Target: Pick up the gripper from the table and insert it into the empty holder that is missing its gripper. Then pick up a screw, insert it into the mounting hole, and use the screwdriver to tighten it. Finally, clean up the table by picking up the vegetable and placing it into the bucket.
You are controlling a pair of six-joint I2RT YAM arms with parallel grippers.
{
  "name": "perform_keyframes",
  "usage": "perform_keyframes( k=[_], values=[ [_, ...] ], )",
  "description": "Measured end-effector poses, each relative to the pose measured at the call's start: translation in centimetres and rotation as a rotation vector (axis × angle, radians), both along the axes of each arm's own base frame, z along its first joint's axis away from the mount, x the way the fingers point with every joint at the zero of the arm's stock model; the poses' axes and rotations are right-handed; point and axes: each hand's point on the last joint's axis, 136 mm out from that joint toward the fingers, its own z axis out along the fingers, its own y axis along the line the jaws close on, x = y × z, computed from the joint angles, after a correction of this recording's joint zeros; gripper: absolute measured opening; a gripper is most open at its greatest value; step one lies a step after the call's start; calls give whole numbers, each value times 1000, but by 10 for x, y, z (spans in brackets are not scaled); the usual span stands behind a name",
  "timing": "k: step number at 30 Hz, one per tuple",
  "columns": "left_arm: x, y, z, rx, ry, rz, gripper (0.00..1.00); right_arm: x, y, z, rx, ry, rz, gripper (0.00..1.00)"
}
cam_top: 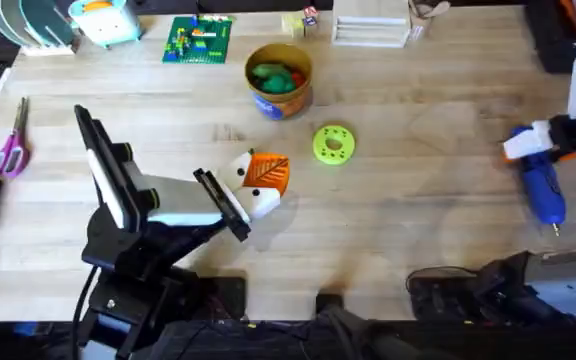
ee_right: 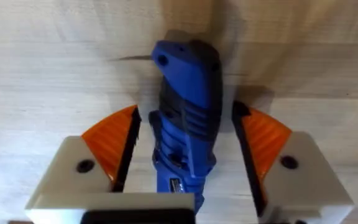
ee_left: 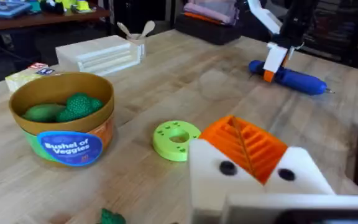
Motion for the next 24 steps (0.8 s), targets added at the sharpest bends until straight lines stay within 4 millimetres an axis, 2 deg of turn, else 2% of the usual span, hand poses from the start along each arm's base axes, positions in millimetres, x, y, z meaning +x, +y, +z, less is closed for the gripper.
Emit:
perform_keyframes(
  k=[6,8,9,13,17,18,24],
  values=[
    [0,0,0,0,0,0,17,6,2,0,-5,-13,18,873],
    [0,0,0,0,0,0,17,7,3,0,-6,-14,24,823],
    [0,0,0,0,-1,0,17,7,3,0,-5,-15,26,768],
    [0,0,0,0,0,0,17,8,4,0,-3,-21,30,440],
    [0,0,0,0,0,0,17,9,2,0,-11,-25,36,53],
    [0,0,0,0,0,0,17,9,3,0,-9,-24,33,25],
    [0,0,0,0,0,0,17,9,4,0,-3,-22,19,24]
  ],
)
